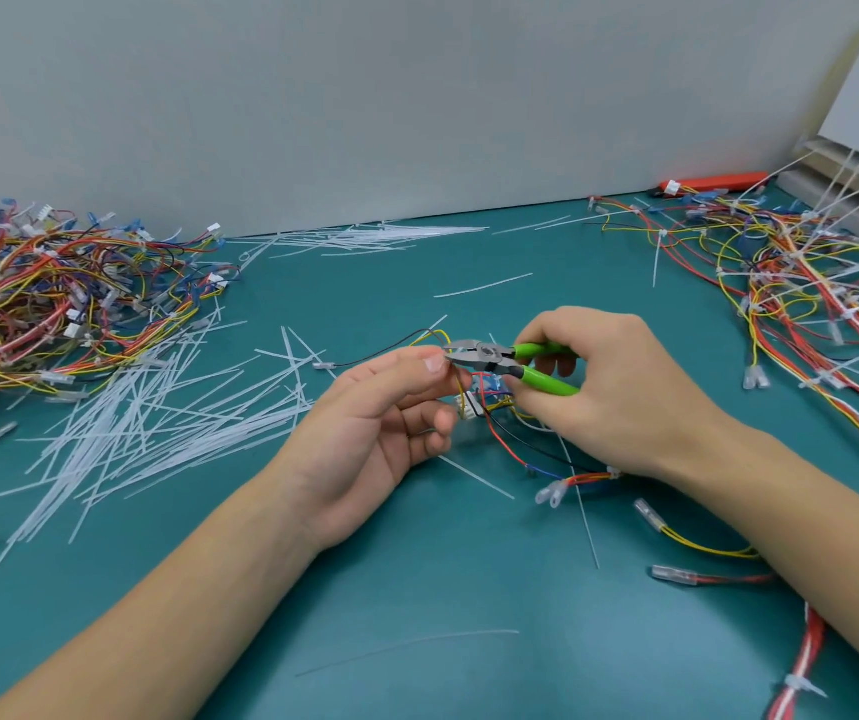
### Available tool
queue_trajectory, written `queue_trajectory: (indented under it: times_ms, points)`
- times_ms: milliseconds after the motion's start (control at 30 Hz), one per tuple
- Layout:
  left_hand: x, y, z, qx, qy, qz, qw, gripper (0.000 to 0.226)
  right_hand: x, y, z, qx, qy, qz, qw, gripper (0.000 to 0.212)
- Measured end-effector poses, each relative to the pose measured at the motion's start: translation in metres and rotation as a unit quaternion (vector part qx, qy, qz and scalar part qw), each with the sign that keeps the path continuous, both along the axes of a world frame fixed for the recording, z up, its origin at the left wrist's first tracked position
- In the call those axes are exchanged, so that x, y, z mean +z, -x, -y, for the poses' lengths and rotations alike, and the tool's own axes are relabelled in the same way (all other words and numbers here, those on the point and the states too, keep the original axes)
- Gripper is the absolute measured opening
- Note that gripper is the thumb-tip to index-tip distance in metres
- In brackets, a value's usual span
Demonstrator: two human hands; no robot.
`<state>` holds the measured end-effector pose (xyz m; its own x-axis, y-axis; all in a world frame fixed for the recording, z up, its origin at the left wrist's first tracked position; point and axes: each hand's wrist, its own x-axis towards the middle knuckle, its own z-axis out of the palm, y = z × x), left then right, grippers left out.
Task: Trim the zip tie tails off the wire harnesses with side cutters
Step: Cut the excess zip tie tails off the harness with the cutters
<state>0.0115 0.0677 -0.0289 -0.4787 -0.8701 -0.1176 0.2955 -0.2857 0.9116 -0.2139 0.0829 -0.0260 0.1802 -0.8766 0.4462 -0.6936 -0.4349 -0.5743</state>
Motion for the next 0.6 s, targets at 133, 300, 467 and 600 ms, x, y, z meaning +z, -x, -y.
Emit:
queue_trajectory:
  times_ms: [133, 300, 467, 600]
  points:
    - [-0.0006, -0.0002, -0.0004, 0.0, 0.005, 0.004, 1.0, 0.016, 0.0002, -0.0014, -0.0001, -0.001, 0.001, 0.0, 1.0, 0.015]
    - [-0.0004, 0.0002, -0.0007, -0.001, 0.005, 0.004, 1.0, 0.011, -0.0017, 0.0002, 0.0015, -0.021, -0.01, 0.001, 1.0, 0.017]
    - [0.0008, 0.0007, -0.0018, -0.003, 0.007, 0.003, 1.0, 0.008, -0.0003, -0.0013, 0.0008, -0.032, 0.003, -0.007, 0.999, 0.02]
    - [0.0005, -0.0007, -0.0017, 0.001, 0.005, -0.003, 1.0, 0.008, -0.0012, -0.0018, 0.0004, -0.023, -0.003, -0.006, 1.0, 0.017]
